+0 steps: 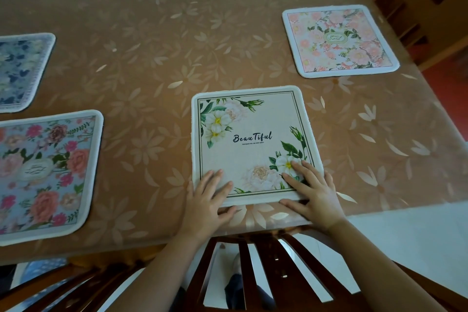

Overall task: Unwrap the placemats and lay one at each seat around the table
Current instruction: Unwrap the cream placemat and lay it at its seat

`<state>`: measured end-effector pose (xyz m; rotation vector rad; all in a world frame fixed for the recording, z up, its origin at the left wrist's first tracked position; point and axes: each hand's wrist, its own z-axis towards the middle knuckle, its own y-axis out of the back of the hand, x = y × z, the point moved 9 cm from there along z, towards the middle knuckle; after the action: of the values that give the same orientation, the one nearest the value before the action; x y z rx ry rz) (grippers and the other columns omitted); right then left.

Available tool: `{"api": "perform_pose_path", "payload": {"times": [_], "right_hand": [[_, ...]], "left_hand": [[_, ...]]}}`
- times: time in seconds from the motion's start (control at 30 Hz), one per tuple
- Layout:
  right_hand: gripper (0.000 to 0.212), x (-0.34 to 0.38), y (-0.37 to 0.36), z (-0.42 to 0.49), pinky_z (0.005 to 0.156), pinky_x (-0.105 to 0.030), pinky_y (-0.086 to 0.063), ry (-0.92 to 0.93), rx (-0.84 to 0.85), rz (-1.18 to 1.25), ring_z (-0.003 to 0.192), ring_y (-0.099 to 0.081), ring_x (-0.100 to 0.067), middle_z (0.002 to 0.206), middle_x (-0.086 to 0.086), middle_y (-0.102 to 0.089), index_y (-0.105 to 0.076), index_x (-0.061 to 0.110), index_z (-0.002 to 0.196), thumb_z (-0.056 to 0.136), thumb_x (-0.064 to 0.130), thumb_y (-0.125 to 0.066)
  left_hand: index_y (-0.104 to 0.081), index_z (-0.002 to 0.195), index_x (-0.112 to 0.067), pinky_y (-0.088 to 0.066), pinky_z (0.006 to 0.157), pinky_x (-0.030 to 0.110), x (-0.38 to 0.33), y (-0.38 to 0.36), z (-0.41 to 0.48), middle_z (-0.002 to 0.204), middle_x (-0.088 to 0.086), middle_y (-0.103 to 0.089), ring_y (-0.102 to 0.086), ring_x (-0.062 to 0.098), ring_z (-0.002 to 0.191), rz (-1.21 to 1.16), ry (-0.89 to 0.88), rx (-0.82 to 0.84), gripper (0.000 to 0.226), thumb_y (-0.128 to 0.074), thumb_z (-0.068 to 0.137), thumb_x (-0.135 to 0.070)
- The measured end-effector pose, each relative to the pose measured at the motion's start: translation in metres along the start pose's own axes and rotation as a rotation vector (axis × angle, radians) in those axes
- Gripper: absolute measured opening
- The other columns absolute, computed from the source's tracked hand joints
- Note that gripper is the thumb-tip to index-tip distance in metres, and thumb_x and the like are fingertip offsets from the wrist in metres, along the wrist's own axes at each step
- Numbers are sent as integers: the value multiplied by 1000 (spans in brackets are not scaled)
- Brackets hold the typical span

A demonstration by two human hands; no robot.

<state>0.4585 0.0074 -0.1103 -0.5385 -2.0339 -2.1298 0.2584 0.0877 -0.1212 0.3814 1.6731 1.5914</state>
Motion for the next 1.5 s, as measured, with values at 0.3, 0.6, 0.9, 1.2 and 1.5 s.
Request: {"api": "perform_pose_path", "payload": {"times": [0.3, 0.6, 0.9, 1.2, 1.5], "right_hand": [[59, -1, 0, 2, 95, -66, -33, -11, 19, 16, 126, -41, -33, 131, -11, -53, -62, 22, 114, 74, 62, -45], [61, -2, 1, 1, 98, -68, -29, -22, 39, 42, 129, -35, -33, 135, -10, -50, -60, 21, 117, 72, 62, -54], [73, 24, -37, 22, 105, -66, -9, -29, 195, -164, 138, 0, -36, 153, -5, -8, -16, 29, 141, 81, 69, -13], [73, 32, -56, 47, 107, -64, -3, -3, 227, -185, 139, 13, -28, 153, 2, 8, 1, 33, 141, 80, 69, -12], [68, -28, -27, 32, 111, -55, -1, -184, 197, -192, 138, 14, -15, 151, 10, 13, 11, 37, 138, 79, 67, -6]], "left_hand": [[-68, 105, -16, -43, 84, 65, -4, 4, 0, 124, 14, -59, -43, 28, 120, -23, 1, -65, 43, -53, 76, -45], [-66, 108, -16, -42, 84, 65, -5, 1, -2, 126, 13, -57, -44, 28, 121, -4, 5, -40, 45, -51, 78, -46], [-32, 139, -18, -21, 99, 68, -10, -24, 12, 148, 13, -28, -21, 35, 135, 167, 138, 177, 65, -28, 85, -53], [-11, 142, -33, 1, 105, 58, 6, -32, 34, 154, 1, -2, 6, 23, 140, 152, 172, 171, 67, -26, 82, -59], [-2, 143, -28, 4, 107, 52, 16, -28, 33, 153, 3, 5, 13, 24, 139, 149, 275, 148, 65, -16, 85, -52]]}}
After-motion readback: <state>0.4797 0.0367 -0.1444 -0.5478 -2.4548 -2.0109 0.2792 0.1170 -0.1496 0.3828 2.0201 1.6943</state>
